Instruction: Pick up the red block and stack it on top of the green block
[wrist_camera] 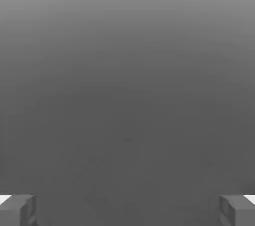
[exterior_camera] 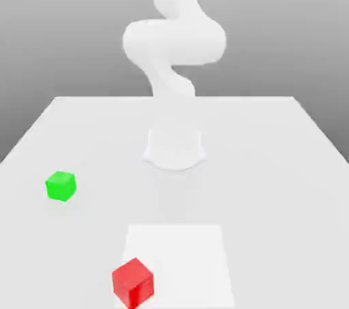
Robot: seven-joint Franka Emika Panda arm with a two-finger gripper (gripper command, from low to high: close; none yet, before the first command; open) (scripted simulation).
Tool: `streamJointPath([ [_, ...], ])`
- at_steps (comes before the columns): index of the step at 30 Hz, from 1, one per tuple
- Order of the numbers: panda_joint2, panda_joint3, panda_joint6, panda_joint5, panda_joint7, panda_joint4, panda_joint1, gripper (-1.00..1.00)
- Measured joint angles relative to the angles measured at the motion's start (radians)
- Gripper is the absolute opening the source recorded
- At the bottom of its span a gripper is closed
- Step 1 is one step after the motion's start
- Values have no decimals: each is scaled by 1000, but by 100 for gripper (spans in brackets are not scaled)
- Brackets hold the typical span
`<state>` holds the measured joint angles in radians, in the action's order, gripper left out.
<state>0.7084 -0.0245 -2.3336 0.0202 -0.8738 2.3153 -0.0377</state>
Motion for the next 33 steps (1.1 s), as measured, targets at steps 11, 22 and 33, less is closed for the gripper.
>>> streamJointPath([
  [11,-407,-84,-148,84,-325,67,-151,0],
  [22,-800,-79,-299,84,-584,135,-213,0],
  [33,-1080,-51,-485,66,-656,132,-198,-100],
])
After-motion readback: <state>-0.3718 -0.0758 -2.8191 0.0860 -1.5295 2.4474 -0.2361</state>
